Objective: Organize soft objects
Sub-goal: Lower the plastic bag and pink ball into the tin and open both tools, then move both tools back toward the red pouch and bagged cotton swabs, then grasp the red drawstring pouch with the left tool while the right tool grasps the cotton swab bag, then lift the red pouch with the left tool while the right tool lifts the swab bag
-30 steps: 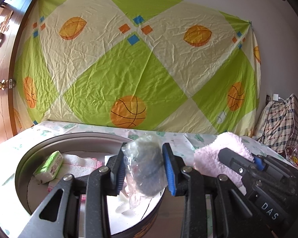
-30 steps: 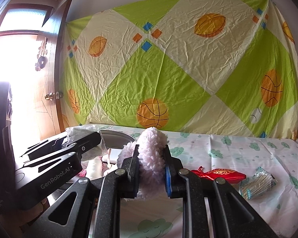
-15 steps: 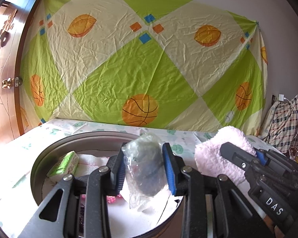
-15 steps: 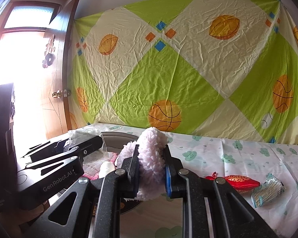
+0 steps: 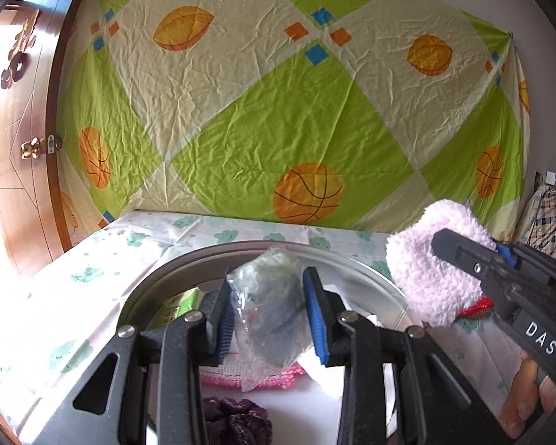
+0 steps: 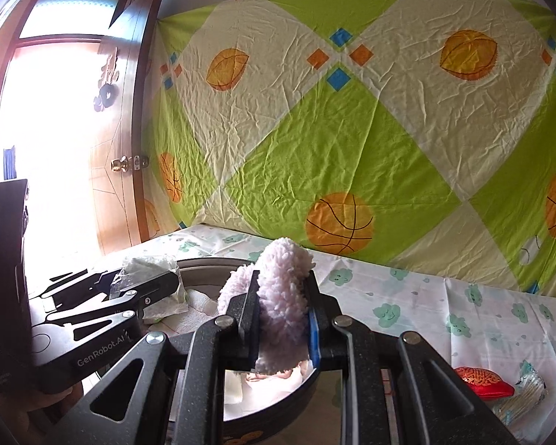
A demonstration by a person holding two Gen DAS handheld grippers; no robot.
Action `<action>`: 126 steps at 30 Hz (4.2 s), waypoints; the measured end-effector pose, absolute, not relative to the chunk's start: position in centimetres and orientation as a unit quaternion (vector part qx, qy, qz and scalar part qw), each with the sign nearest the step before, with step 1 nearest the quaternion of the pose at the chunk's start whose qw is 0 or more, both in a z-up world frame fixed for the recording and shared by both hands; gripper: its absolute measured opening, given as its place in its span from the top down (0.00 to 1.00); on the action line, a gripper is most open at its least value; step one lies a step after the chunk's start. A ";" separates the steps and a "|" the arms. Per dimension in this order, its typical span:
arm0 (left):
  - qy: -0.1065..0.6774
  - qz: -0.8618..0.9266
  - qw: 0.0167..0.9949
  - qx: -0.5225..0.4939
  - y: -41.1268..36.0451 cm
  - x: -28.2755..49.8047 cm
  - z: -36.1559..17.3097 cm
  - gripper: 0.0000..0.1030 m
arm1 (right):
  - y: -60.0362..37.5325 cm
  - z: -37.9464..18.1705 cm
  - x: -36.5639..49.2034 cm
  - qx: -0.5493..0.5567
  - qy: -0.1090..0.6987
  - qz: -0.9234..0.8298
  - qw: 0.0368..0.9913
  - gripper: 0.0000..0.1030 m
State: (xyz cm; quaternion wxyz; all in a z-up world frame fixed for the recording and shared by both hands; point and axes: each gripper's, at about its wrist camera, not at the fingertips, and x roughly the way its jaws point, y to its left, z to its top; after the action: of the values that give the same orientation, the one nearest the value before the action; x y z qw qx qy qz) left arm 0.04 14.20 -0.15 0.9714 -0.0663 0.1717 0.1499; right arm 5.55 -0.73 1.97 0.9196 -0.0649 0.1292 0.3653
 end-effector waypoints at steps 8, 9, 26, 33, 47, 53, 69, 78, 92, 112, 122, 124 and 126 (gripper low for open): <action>0.214 0.165 0.961 -0.067 16.5 1.2 -1.6 0.68 | 3.1 0.1 7.9 -0.096 0.181 0.374 0.905 0.79; 0.216 0.166 0.960 -0.066 16.6 1.3 -1.7 0.67 | 3.4 -0.2 8.1 -0.097 0.186 0.373 0.904 0.76; 0.178 0.153 0.971 -0.050 11.5 0.7 -0.1 0.08 | -5.4 0.3 8.1 -0.058 0.178 0.321 0.928 0.25; 0.186 0.085 0.979 -0.024 4.9 3.0 0.2 0.03 | -13.8 0.1 10.7 -0.016 0.189 0.228 0.955 0.24; 0.258 -0.017 0.966 0.026 -5.2 10.9 -2.1 0.02 | -25.6 -2.3 16.1 0.073 0.267 0.093 0.956 0.24; 0.311 -0.047 0.948 0.044 -7.8 13.7 -4.1 0.02 | -27.0 -3.7 17.2 0.091 0.302 0.083 0.945 0.24; 0.382 -0.114 0.915 0.054 -9.7 20.5 -6.0 0.03 | -28.1 -4.9 17.8 0.103 0.325 0.061 0.938 0.24; 0.393 -0.135 0.910 0.003 -8.1 20.8 -6.2 0.71 | -27.6 -5.0 18.0 0.095 0.332 0.068 0.936 0.24; 0.352 -0.100 0.930 -0.042 -5.3 19.4 -5.2 0.85 | -27.1 -6.2 18.6 0.118 0.369 0.070 0.919 0.24; 0.335 -0.107 0.929 -0.116 -2.4 18.6 -5.3 0.85 | -21.9 -6.4 21.2 0.059 0.383 0.119 0.914 0.67; 0.300 -0.098 0.941 -0.123 -1.5 17.2 -4.5 0.85 | -20.1 -4.7 18.8 0.010 0.318 0.137 0.938 0.68; 0.292 -0.096 0.944 -0.121 -1.5 16.9 -4.3 0.85 | -20.2 -4.4 18.4 0.013 0.308 0.139 0.941 0.68; 0.283 -0.092 0.948 -0.115 -1.5 16.4 -4.1 0.85 | -20.3 -4.2 17.9 0.015 0.297 0.140 0.945 0.68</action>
State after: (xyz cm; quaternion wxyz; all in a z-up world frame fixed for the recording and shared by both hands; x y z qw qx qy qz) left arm 16.44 -1.52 -4.10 0.9478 -0.1151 0.2829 -0.0918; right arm 17.87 -20.28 -4.19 0.9446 0.0147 0.2965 0.1403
